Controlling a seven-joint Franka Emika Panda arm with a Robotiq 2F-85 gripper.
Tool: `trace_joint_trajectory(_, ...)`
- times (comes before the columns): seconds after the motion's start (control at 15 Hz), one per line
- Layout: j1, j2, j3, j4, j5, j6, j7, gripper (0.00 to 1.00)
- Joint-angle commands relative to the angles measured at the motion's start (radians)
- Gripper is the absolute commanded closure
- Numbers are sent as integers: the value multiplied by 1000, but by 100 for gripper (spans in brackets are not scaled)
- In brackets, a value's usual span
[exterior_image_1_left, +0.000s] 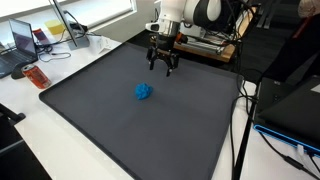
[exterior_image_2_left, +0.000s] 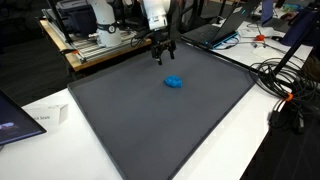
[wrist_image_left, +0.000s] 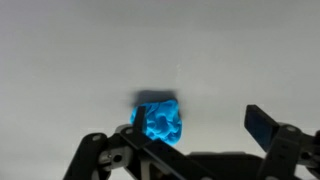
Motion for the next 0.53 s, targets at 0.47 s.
trace_joint_trajectory(0.47,-83,109,33,92,-207,35,158,0)
